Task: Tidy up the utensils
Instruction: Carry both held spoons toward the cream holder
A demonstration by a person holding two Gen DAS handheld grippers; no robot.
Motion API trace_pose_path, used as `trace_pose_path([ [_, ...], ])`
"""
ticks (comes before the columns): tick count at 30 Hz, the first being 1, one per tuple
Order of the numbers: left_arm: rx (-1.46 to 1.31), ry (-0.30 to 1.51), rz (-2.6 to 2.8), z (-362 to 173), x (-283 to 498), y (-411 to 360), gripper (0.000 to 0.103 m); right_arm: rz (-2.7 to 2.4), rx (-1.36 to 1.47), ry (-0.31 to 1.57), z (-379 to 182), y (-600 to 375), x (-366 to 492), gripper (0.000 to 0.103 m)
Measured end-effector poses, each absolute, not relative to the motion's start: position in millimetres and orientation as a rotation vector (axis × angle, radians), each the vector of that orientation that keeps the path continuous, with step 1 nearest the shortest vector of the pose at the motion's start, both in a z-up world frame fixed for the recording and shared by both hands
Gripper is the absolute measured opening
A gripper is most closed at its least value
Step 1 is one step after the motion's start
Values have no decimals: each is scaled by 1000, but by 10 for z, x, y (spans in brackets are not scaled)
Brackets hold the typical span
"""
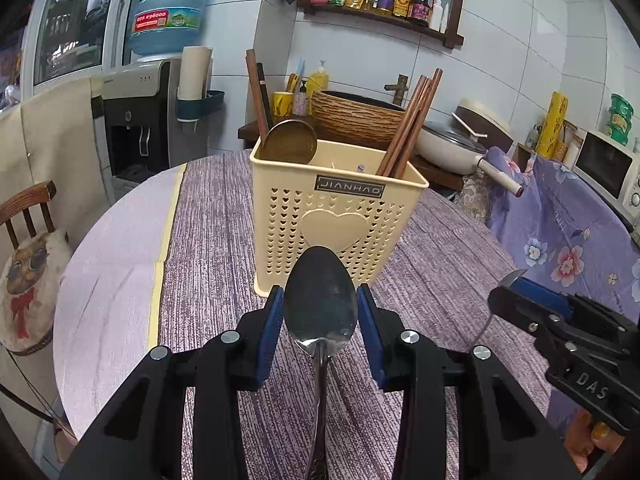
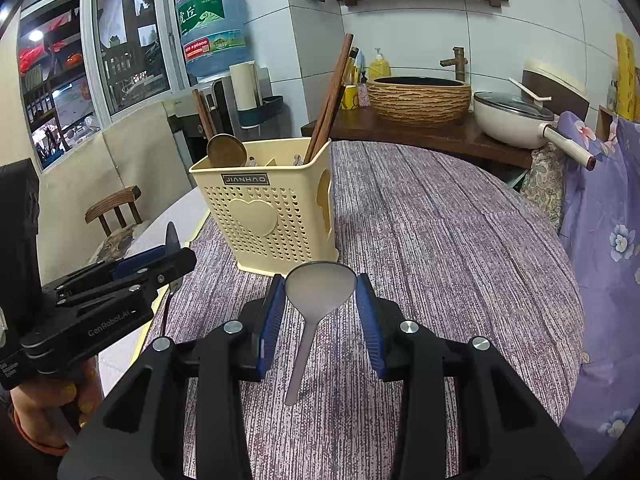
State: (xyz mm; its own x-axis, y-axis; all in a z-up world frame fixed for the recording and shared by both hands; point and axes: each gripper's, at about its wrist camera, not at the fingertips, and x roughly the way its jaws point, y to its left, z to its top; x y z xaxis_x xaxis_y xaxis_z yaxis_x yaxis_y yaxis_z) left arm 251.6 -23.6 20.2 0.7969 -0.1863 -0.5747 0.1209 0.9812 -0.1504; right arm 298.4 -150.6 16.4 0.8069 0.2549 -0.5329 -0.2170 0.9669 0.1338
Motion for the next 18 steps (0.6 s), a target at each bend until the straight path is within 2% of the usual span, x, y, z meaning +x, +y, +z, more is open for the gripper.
trace_pose_path([
  [18,-108,689,-153,-161,2603,-258,37,246,65,571,142,-1479,2944,37],
])
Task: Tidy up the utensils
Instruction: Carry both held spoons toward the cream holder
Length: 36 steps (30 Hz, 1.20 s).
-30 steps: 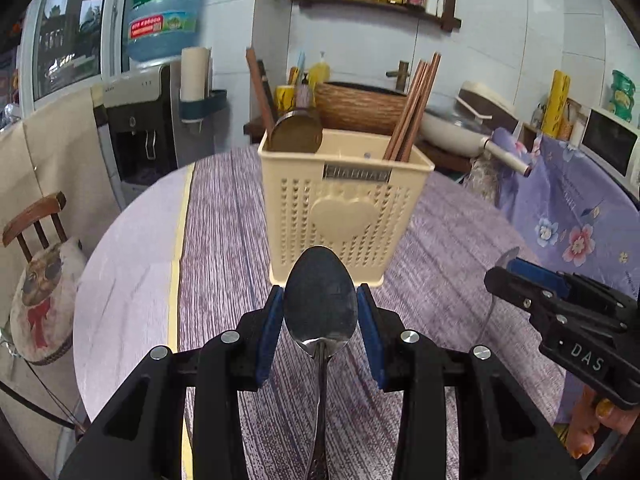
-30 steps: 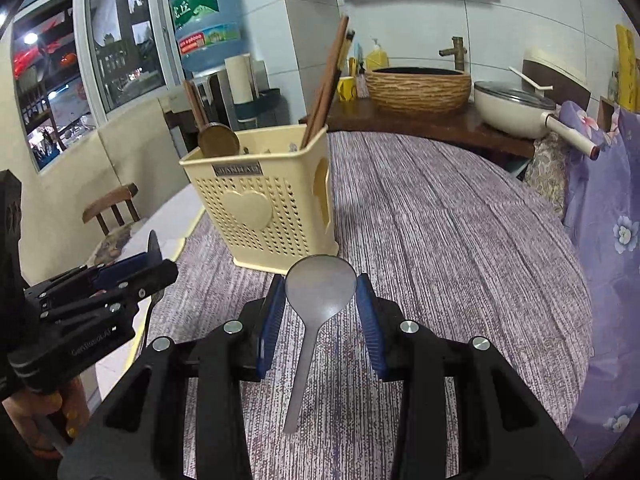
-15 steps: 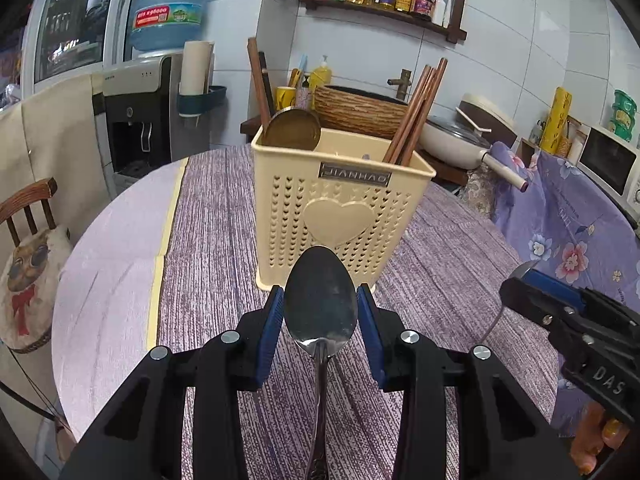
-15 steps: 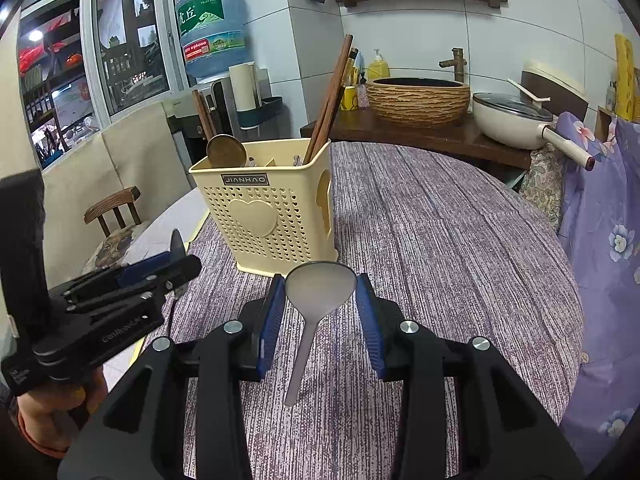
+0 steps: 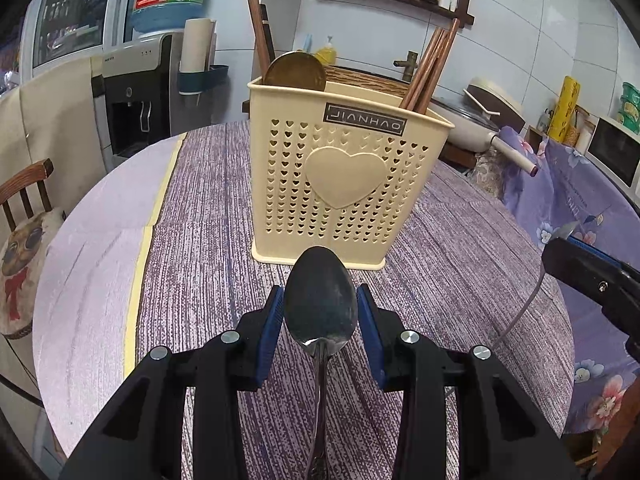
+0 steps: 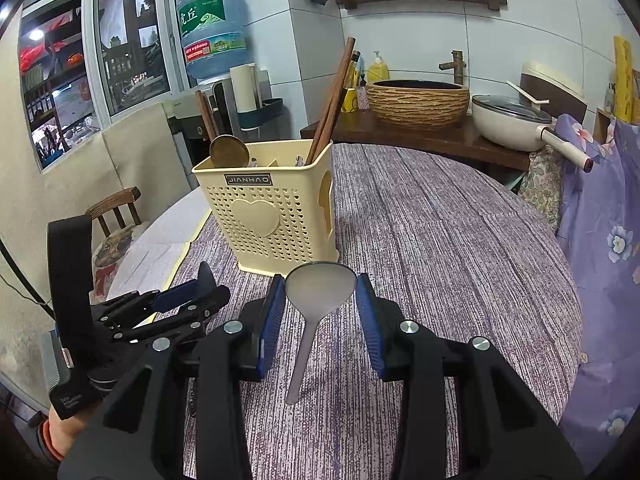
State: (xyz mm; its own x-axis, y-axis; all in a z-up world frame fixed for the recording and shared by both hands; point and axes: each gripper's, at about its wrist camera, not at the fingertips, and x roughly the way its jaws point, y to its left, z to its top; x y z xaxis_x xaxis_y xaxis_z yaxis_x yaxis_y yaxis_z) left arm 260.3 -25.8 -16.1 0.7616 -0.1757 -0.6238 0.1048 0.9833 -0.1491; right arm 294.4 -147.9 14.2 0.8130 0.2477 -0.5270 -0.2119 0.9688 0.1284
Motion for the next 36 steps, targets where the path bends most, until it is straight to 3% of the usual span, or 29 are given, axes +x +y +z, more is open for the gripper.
trace_pose_path([
  [36,-128,640,-160,67,2513,-184,37,249,36,553,165,-1410,2914,37],
])
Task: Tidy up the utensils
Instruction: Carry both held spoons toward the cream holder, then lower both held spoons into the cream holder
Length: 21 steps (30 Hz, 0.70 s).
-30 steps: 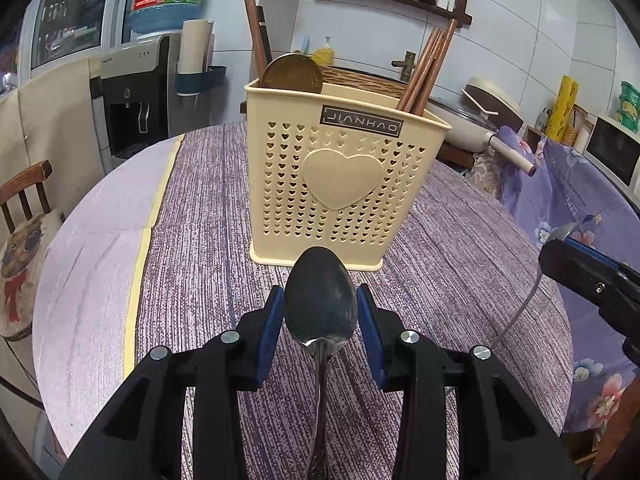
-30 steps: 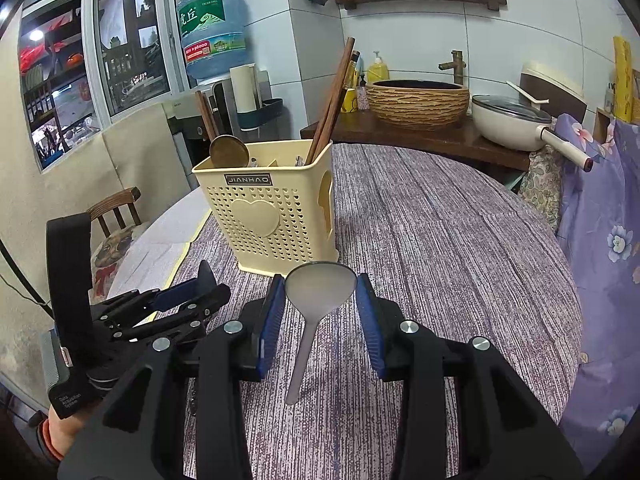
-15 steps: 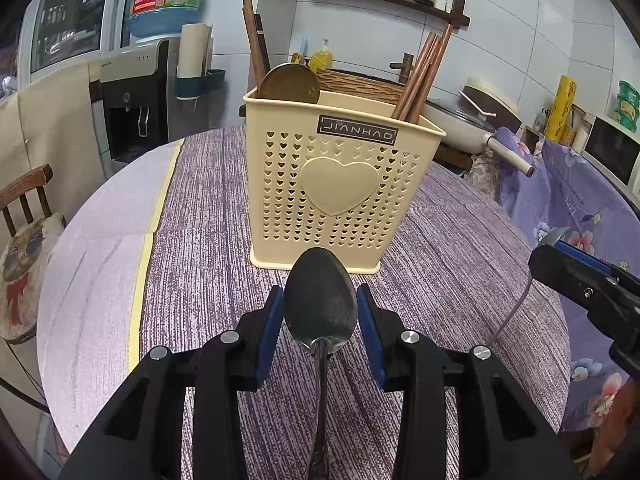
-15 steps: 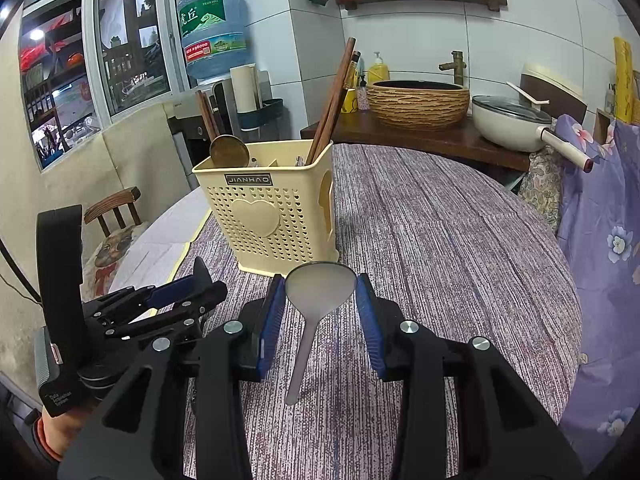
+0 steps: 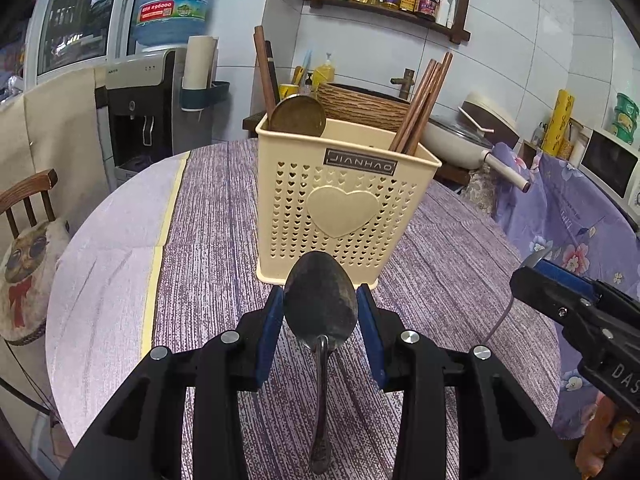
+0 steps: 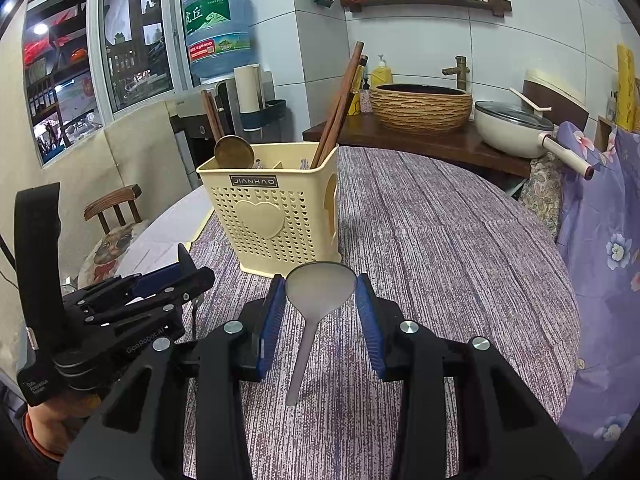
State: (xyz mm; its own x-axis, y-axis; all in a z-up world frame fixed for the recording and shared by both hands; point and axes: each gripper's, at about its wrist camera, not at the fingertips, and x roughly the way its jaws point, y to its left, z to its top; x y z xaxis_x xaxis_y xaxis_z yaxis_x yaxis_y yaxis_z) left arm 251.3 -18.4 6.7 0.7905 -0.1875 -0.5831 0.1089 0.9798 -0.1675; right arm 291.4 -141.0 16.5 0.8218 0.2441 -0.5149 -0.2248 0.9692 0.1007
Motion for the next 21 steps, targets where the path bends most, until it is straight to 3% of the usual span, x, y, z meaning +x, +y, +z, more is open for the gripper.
trace_pose_path([
  [14,-137,586,-169,366,2486,-125,37,303,25,519,433,-1359,2908,37],
  [21,-155,506,-192,915,2583,-20,37,318,8,394,1031,-1285,2989,37],
])
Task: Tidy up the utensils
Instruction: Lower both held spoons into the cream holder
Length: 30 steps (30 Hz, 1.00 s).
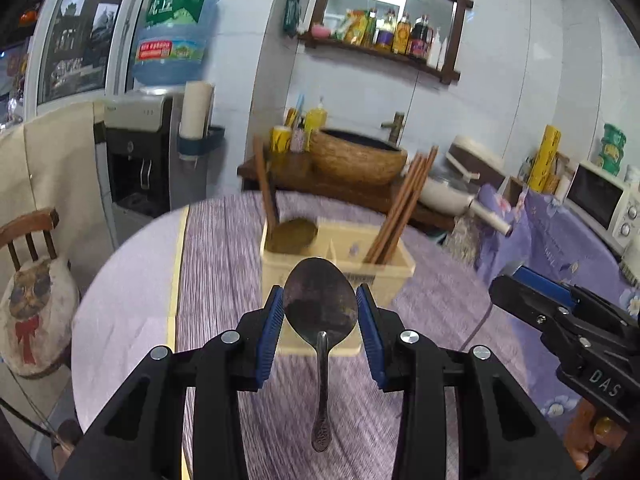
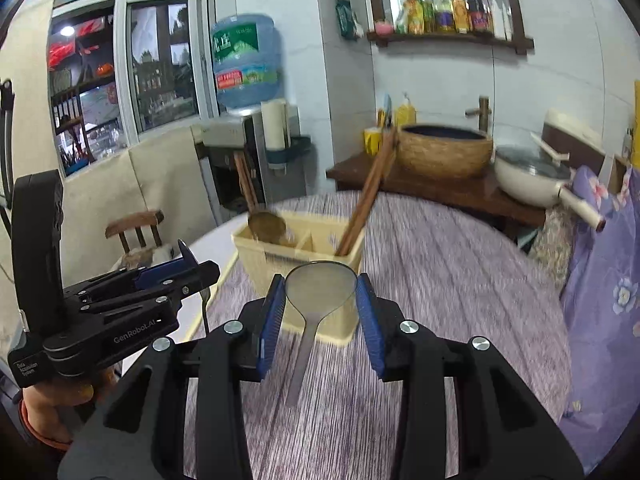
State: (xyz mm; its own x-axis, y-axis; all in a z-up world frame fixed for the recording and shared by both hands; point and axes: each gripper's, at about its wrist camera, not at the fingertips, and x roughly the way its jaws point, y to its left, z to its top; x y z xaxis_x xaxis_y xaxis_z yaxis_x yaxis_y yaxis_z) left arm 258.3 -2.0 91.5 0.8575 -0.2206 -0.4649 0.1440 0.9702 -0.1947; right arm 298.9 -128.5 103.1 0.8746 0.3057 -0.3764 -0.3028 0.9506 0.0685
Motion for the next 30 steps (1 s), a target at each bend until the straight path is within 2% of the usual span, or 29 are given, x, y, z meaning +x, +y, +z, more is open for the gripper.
trace_pose_path([
  [5,-164,333,-140,1612,2738,16,37,275,3,288,1602,-1241,3229,37],
  [10,-174,251,-84,1850,3008,-35,37,201,-2,245,1856,-1225,3554,37],
  [15,-144,227,-82,1653,3214,-159,37,172,-18,265,1693,-1159,3801,37],
  [30,-139,363,-90,790,3346,-132,37,180,-64,391,738,-1058,4005,37],
])
